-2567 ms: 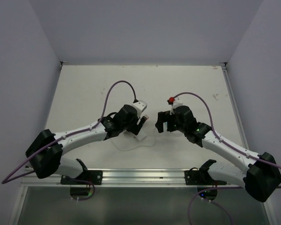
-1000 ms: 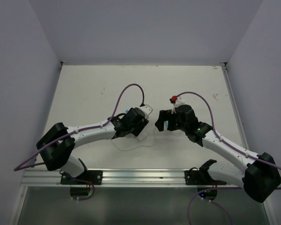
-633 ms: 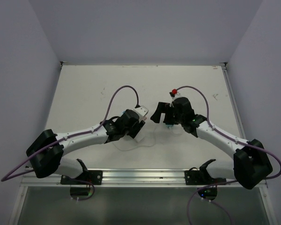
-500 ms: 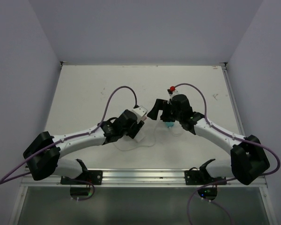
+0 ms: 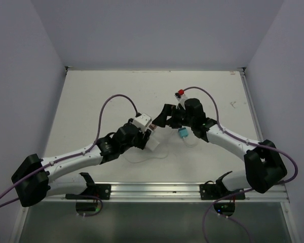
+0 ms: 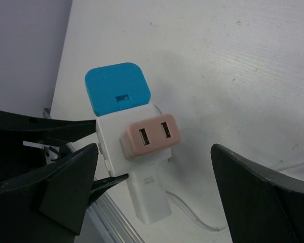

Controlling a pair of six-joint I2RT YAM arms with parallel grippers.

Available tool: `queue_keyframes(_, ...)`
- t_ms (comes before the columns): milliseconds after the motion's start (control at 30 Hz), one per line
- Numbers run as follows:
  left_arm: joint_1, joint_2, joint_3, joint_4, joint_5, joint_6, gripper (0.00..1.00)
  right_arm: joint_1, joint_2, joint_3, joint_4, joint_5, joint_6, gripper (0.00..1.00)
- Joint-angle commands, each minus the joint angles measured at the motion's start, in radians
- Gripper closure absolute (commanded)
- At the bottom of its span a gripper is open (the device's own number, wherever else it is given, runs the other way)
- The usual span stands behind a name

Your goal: Pull the plug off the socket

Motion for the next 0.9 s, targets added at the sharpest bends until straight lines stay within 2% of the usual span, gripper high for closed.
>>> queue_keyframes(0, -0.005, -0.064, -0.017, 0.213, 0.004, -0.052, 1.00, -0.005, 0.013, 0.055, 0.082, -0.086, 0.008, 0.04)
queue_keyframes(367, -0.005, -0.088, -0.063, 0.299, 0.021, -0.090, 1.00, -0.005, 0.068, 0.055, 0.136, -0.144, 0.046, 0.08)
queue_keyframes(533, -0.005, -0.091, -0.083, 0.329, 0.019, -0.106, 1.00, -0.005, 0.079, 0.041, 0.159, -0.155, 0.051, 0.13)
queue_keyframes(767, -0.005, -0.061, -0.109, 0.365, 0.022, -0.133, 1.00, -0.005, 0.105, 0.005, 0.215, -0.175, 0.074, 0.34)
queue_keyframes(867, -0.005, -0.056, -0.118, 0.378, 0.019, -0.145, 1.00, -0.005, 0.110, -0.009, 0.235, -0.175, 0.077, 0.47)
